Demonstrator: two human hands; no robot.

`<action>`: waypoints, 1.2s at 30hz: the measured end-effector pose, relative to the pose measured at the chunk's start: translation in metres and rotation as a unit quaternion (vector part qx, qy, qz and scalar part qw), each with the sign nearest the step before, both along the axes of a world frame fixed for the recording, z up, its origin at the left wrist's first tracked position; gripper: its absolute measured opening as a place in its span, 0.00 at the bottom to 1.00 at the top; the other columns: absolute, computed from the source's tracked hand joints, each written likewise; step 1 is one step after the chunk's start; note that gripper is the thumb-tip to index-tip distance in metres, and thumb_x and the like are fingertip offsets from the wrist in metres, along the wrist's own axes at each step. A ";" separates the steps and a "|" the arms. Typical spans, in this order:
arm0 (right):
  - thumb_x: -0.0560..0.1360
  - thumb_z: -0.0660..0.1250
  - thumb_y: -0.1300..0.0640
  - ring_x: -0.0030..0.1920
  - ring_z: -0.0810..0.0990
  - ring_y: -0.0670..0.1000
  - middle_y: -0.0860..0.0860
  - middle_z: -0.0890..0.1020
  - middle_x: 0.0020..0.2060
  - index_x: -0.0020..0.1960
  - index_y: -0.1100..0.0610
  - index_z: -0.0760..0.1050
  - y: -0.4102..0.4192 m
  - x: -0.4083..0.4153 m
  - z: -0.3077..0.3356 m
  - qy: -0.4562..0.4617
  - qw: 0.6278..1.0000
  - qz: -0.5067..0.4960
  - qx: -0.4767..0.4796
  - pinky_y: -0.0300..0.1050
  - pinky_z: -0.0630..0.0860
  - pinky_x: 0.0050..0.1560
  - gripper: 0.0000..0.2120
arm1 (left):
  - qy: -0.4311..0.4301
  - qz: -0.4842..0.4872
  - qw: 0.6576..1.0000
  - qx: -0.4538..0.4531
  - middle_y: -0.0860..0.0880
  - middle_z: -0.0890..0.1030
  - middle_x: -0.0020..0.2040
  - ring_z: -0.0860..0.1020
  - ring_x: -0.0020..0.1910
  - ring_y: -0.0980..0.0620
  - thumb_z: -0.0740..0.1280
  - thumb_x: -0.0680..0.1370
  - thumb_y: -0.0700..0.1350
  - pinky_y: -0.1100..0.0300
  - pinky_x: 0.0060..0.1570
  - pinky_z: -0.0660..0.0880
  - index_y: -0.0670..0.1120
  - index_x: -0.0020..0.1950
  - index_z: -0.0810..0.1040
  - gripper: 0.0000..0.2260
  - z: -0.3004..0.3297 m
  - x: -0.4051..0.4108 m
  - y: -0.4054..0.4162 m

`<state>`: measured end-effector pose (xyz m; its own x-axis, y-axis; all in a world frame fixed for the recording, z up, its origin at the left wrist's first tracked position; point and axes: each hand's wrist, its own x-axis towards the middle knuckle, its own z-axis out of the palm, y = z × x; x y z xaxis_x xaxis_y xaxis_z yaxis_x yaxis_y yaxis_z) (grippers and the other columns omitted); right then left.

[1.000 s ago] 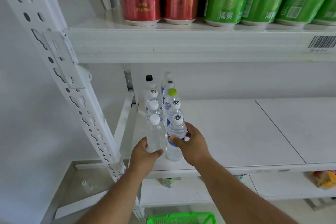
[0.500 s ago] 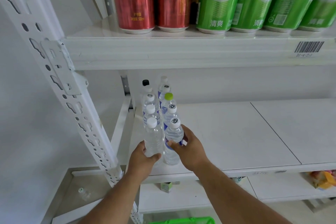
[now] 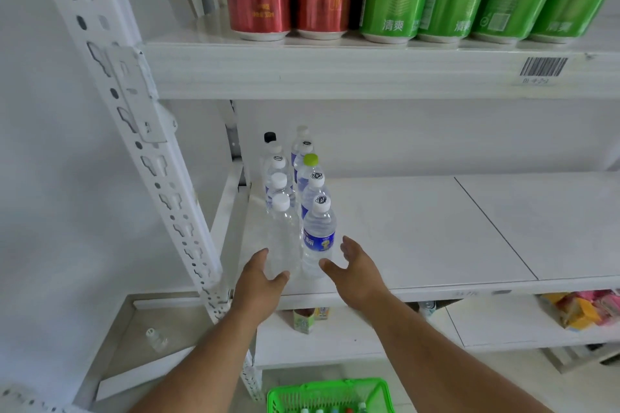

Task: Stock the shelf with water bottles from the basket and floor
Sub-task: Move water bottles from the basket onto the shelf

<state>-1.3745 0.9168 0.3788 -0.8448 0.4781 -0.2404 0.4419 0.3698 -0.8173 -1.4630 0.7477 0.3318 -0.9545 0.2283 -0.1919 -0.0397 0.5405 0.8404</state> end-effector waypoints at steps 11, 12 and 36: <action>0.81 0.59 0.41 0.77 0.60 0.56 0.54 0.61 0.78 0.80 0.58 0.55 -0.001 0.105 -0.003 -0.125 0.925 0.228 0.276 0.48 0.57 0.74 0.34 | 0.122 -0.076 0.967 -0.211 0.50 0.60 0.78 0.61 0.76 0.48 0.64 0.78 0.52 0.52 0.72 0.63 0.50 0.78 0.59 0.30 0.014 0.100 -0.018; 0.80 0.58 0.40 0.78 0.57 0.55 0.55 0.59 0.79 0.80 0.57 0.53 0.002 0.116 -0.009 -0.128 0.913 0.245 0.300 0.48 0.55 0.76 0.36 | 0.118 -0.084 0.962 -0.233 0.50 0.59 0.79 0.60 0.76 0.48 0.64 0.78 0.52 0.52 0.72 0.63 0.50 0.78 0.58 0.30 0.015 0.113 -0.016; 0.79 0.61 0.41 0.78 0.58 0.56 0.55 0.61 0.78 0.79 0.58 0.56 -0.001 0.306 -0.123 -0.268 0.879 0.297 0.260 0.52 0.62 0.75 0.36 | -0.040 -0.266 0.872 -0.409 0.52 0.60 0.78 0.64 0.74 0.48 0.64 0.76 0.56 0.52 0.70 0.66 0.54 0.77 0.60 0.31 -0.071 0.306 -0.033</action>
